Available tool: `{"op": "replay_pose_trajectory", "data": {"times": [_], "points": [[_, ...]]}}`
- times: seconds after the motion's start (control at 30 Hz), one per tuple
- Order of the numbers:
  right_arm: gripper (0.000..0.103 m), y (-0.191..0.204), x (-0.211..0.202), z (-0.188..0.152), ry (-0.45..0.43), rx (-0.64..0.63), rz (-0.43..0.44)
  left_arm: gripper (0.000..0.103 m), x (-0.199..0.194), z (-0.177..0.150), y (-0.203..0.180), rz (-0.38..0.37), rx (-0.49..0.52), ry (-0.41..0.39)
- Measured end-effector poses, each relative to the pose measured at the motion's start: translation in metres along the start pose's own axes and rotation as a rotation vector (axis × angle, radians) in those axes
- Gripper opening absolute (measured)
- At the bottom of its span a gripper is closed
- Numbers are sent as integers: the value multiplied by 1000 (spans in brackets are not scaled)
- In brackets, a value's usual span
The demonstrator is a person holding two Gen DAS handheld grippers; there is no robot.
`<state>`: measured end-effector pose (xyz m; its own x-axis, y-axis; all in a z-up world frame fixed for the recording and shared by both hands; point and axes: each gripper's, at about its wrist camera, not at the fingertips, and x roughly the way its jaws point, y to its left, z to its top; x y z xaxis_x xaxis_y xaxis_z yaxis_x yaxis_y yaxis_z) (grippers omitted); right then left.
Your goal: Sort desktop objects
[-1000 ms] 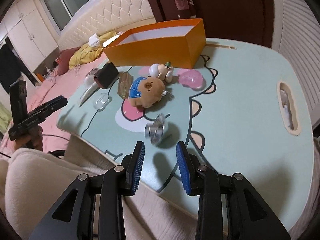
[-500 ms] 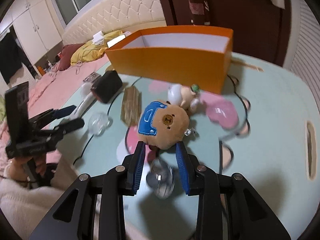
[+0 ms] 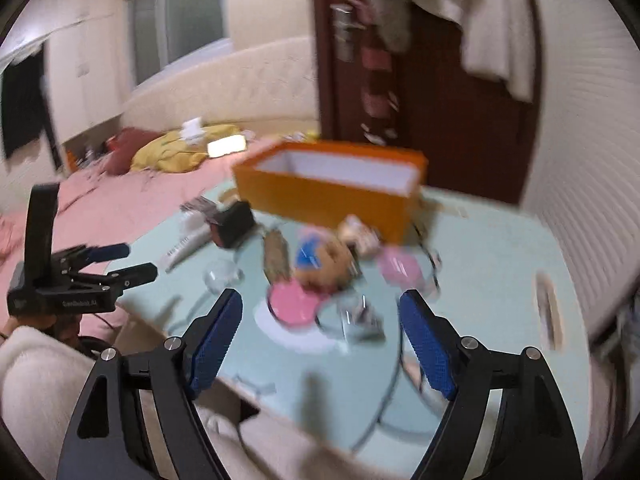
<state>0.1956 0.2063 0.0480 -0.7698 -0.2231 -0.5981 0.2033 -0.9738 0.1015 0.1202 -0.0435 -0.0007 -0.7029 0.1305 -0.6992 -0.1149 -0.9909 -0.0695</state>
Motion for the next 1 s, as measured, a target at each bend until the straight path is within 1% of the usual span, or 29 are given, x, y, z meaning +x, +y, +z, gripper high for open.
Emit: {"op": "replay_pose_trajectory", "data": {"times": [0.03,0.07,0.1,0.17,0.2,0.3,0.37,0.63,0.7,1.0], "points": [[81,-5,4,-5,24,36,-7,93,3,-1,-1,8,4,14],[81,-10,10,-10,52,68,-17,98,4,-2,-4,20,13,17],[81,-13,19,-11,96,87,-43,101,5,-3,-7,32,22,20],[82,-18,35,-15,177,111,-74,102,7,-6,-12,53,40,25],[83,-17,36,-16,180,100,-80,102,8,-7,-14,52,44,23],[91,-13,40,-18,196,60,-96,103,10,-7,-17,48,53,21],[103,-10,44,-18,206,47,-87,103,12,-8,-17,47,59,18],[103,-4,50,-17,209,44,-91,103,10,-10,-14,45,60,14],[103,-2,51,-18,210,44,-92,103,12,-4,-18,54,46,17],[103,-1,53,-20,218,39,-105,103,12,-3,-16,51,53,15]]}}
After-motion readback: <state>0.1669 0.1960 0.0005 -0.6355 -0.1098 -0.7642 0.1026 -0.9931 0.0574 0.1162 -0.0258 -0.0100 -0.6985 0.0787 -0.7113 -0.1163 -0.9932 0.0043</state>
